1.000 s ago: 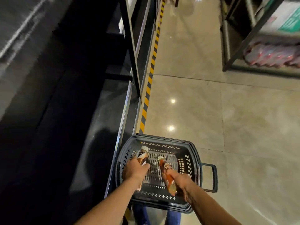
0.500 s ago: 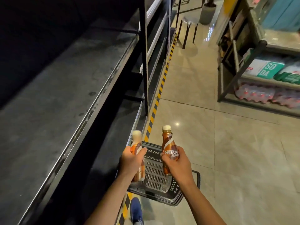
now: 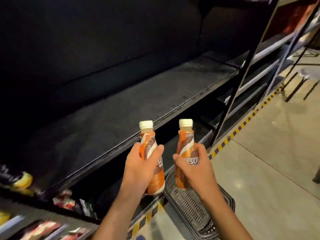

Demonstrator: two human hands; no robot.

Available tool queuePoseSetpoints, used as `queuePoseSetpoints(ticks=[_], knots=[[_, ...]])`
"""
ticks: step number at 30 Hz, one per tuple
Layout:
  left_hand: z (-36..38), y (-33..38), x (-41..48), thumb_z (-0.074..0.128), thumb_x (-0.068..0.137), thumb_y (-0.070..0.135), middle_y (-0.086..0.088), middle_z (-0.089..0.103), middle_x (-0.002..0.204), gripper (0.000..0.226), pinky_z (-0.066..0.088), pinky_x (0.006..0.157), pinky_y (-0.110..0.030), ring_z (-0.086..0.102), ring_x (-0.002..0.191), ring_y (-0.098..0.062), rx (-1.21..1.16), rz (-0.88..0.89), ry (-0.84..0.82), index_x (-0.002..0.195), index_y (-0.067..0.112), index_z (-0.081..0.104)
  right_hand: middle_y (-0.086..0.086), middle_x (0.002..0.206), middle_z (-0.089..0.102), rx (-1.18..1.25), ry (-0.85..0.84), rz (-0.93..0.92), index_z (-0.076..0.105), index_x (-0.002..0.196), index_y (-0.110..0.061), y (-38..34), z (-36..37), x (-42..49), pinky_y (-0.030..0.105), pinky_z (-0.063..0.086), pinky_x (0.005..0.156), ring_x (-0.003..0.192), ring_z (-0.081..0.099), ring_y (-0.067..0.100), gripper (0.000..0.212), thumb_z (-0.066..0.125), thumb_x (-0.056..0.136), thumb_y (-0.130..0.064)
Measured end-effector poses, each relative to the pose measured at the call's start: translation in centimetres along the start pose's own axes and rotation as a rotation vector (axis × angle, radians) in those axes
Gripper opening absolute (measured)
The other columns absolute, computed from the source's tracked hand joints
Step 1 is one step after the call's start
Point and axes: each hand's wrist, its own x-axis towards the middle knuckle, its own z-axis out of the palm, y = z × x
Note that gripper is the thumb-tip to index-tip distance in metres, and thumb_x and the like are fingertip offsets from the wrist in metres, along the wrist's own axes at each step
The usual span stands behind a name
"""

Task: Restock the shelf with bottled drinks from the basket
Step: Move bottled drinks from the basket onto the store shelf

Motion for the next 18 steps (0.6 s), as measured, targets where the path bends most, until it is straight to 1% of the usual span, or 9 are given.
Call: queuePoseSetpoints(ticks=[2, 4, 6, 9, 11, 13, 16, 18], knots=[[-4.4, 0.9, -1.9, 0.073, 0.082, 0.037, 0.002, 0.069, 0.085, 0.02, 0.053, 0.071, -0.028, 0.068, 0.08, -0.014, -0.044, 0.039, 0.107, 0.09, 0.022, 0.063, -0.012, 0.078, 0.068, -0.001, -0.107, -0.064, 0.054, 0.099, -0.032, -2.5, 3.4, -1.5, 0.016, 0.047, 0.062, 0.069, 0.064, 0.001, 0.034, 0.078, 0.076, -0.037], [-8.9, 1.4, -3.8, 0.073, 0.082, 0.036, 0.005, 0.068, 0.08, 0.018, 0.048, 0.065, -0.023, 0.067, 0.075, -0.009, -0.063, 0.08, 0.198, 0.088, 0.023, 0.063, -0.021, 0.081, 0.067, -0.012, -0.218, -0.136, 0.056, 0.097, -0.032, -5.1, 6.9, -3.5, 0.011, 0.045, 0.06, 0.071, 0.064, -0.003, 0.031, 0.077, 0.075, -0.038], [-13.6, 1.6, -5.8, 0.072, 0.083, 0.038, 0.011, 0.068, 0.076, 0.016, 0.045, 0.063, -0.02, 0.066, 0.072, -0.003, -0.064, 0.115, 0.291, 0.088, 0.026, 0.063, -0.028, 0.08, 0.065, -0.01, -0.316, -0.198, 0.057, 0.095, -0.031, -7.6, 10.2, -6.0, 0.006, 0.044, 0.058, 0.072, 0.062, -0.007, 0.028, 0.077, 0.075, -0.035], [-20.6, 1.2, -9.2, 0.073, 0.082, 0.038, 0.01, 0.067, 0.073, 0.017, 0.048, 0.065, -0.023, 0.065, 0.067, 0.0, -0.085, 0.167, 0.441, 0.086, 0.026, 0.062, -0.024, 0.079, 0.067, 0.032, -0.46, -0.286, 0.058, 0.094, -0.03, -10.8, 15.3, -10.5, 0.005, 0.045, 0.058, 0.071, 0.064, -0.005, 0.027, 0.078, 0.077, -0.032], [-25.4, 0.5, -11.8, 0.072, 0.082, 0.041, 0.009, 0.069, 0.079, 0.018, 0.053, 0.069, -0.027, 0.067, 0.073, -0.004, -0.082, 0.177, 0.535, 0.089, 0.028, 0.063, -0.022, 0.081, 0.068, 0.063, -0.545, -0.338, 0.058, 0.096, -0.032, -12.6, 18.7, -14.0, 0.007, 0.046, 0.06, 0.073, 0.065, -0.004, 0.027, 0.078, 0.078, -0.033], [-30.2, -0.4, -14.6, 0.072, 0.081, 0.042, 0.009, 0.07, 0.081, 0.019, 0.055, 0.072, -0.03, 0.068, 0.076, -0.005, -0.082, 0.185, 0.625, 0.091, 0.029, 0.064, -0.023, 0.084, 0.067, 0.076, -0.618, -0.382, 0.057, 0.095, -0.035, -14.1, 22.1, -17.9, 0.009, 0.049, 0.062, 0.076, 0.066, -0.003, 0.026, 0.077, 0.079, -0.036], [-37.3, -2.2, -18.9, 0.073, 0.081, 0.041, 0.003, 0.071, 0.083, 0.021, 0.056, 0.073, -0.035, 0.068, 0.075, -0.01, -0.091, 0.197, 0.732, 0.091, 0.024, 0.064, -0.023, 0.086, 0.067, 0.077, -0.692, -0.431, 0.056, 0.093, -0.036, -16.0, 27.3, -24.0, 0.015, 0.053, 0.064, 0.078, 0.067, -0.001, 0.026, 0.075, 0.075, -0.041], [-42.0, -3.6, -21.8, 0.072, 0.082, 0.041, 0.0, 0.071, 0.084, 0.023, 0.055, 0.074, -0.036, 0.068, 0.075, -0.012, -0.095, 0.204, 0.772, 0.091, 0.022, 0.064, -0.023, 0.086, 0.067, 0.088, -0.72, -0.467, 0.057, 0.09, -0.034, -17.0, 30.9, -28.3, 0.014, 0.051, 0.064, 0.076, 0.065, 0.0, 0.025, 0.075, 0.074, -0.04]])
